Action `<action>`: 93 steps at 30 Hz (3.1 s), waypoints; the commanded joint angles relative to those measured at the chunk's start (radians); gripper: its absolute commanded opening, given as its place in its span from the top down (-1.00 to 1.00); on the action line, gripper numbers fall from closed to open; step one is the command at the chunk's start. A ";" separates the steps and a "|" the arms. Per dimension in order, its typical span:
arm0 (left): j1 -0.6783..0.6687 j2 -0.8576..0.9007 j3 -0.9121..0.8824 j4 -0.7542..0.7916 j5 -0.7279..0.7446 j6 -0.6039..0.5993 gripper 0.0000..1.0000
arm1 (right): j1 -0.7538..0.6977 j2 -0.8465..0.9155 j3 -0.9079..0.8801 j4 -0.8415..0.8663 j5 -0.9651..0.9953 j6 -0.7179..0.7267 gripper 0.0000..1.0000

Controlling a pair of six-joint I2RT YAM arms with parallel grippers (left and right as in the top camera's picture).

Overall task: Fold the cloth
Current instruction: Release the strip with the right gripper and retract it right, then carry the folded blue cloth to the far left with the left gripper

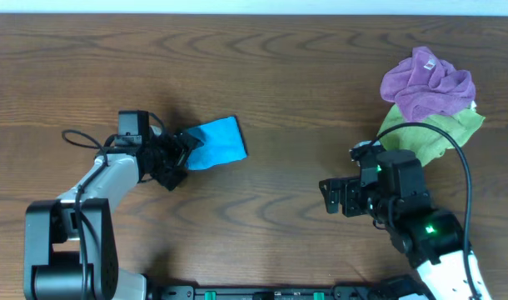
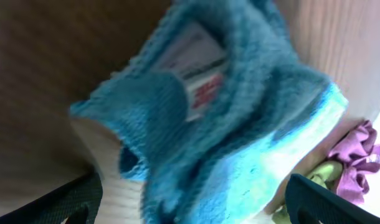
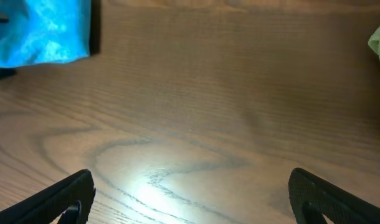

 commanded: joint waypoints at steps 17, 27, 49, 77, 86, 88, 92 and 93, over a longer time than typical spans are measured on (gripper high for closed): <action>-0.045 0.105 -0.002 0.211 -0.023 -0.060 0.88 | -0.008 -0.005 -0.003 -0.002 -0.010 0.025 -0.99; -0.032 0.101 0.164 0.394 -0.136 -0.249 0.88 | -0.008 -0.005 -0.003 -0.002 -0.010 0.025 -0.99; 0.016 0.344 0.526 0.465 -0.692 -0.309 0.88 | -0.008 -0.005 -0.003 -0.002 -0.010 0.025 -0.98; 0.019 0.449 0.568 0.410 -0.770 -0.182 -0.80 | -0.008 -0.005 -0.003 -0.002 -0.010 0.025 -0.98; 0.021 0.308 0.568 0.210 -0.769 -0.109 -0.91 | -0.008 -0.005 -0.003 -0.002 -0.010 0.025 -0.98; 0.021 0.270 0.568 0.148 -0.768 -0.078 -0.90 | -0.008 -0.005 -0.003 -0.002 -0.010 0.025 -0.98; 0.021 0.198 0.568 0.008 -0.768 -0.076 -0.91 | -0.008 -0.005 -0.003 -0.002 -0.010 0.025 -0.98; 0.021 0.175 0.568 -0.041 -0.766 -0.076 -0.91 | -0.008 -0.005 -0.003 -0.002 -0.010 0.025 -0.99</action>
